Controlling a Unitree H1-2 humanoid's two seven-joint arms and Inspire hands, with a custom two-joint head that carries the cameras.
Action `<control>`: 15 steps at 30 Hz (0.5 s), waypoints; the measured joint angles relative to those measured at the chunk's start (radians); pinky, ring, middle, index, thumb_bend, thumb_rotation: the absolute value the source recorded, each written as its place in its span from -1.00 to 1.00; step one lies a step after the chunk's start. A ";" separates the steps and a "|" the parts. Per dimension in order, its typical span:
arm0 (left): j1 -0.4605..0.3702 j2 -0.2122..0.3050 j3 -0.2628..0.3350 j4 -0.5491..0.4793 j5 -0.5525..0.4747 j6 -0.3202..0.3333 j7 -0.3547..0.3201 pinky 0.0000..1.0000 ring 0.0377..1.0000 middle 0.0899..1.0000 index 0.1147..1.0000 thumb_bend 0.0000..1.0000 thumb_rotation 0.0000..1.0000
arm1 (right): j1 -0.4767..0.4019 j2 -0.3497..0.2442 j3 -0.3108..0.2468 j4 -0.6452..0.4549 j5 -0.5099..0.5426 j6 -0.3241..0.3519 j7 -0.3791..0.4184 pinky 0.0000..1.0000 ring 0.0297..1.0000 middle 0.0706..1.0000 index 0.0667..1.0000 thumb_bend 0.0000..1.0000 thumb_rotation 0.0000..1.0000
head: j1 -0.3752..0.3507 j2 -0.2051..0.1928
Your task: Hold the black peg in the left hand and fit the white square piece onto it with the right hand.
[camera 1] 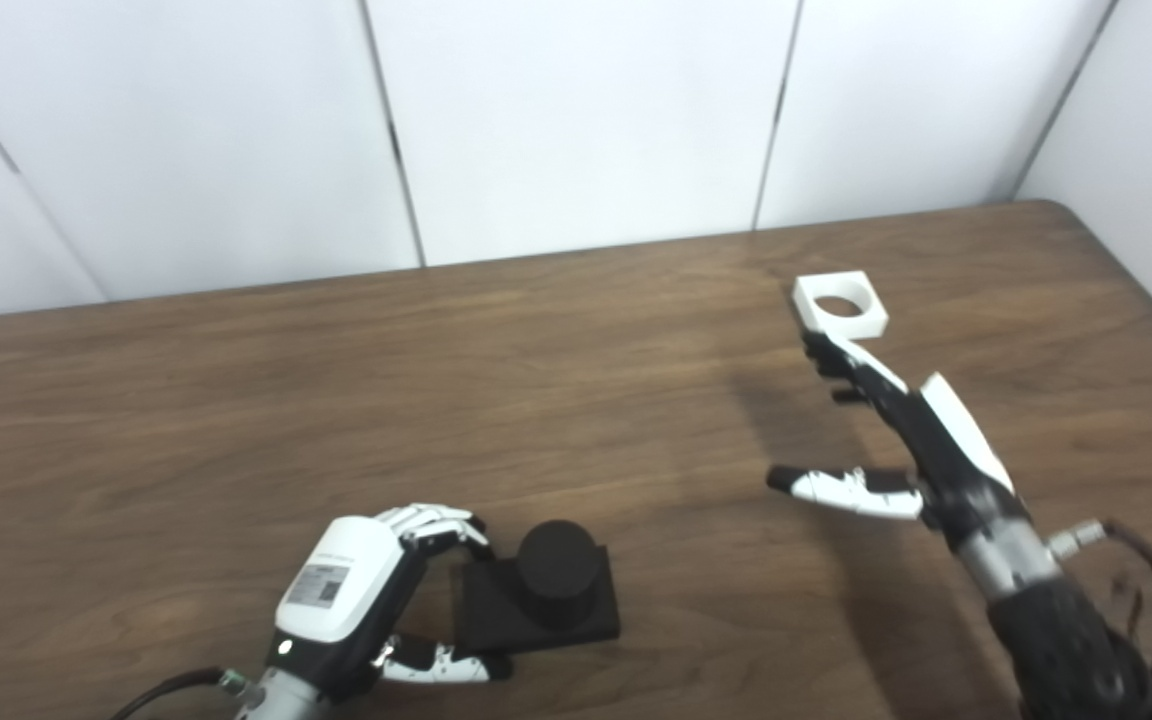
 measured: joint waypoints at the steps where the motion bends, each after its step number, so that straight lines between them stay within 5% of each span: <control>1: -0.001 0.000 0.000 0.001 0.000 -0.001 0.000 0.34 0.50 0.42 -0.16 0.02 -0.91 | -0.018 -0.020 -0.005 0.000 -0.009 0.005 0.014 0.75 0.84 0.81 0.77 0.55 -0.32 | -0.011 -0.012; 8: 0.001 -0.001 0.002 0.009 -0.001 -0.010 0.007 0.38 0.49 0.39 -0.16 0.02 -0.91 | -0.152 -0.165 -0.024 0.020 -0.076 0.060 0.111 0.82 0.94 0.88 0.81 0.65 -0.52 | -0.037 -0.064; 15: 0.008 -0.007 0.001 0.021 0.004 -0.019 0.038 0.35 0.48 0.40 -0.16 0.02 -0.91 | -0.263 -0.266 0.059 0.125 -0.173 0.087 0.235 1.00 1.00 0.96 0.86 0.74 -0.49 | -0.064 -0.097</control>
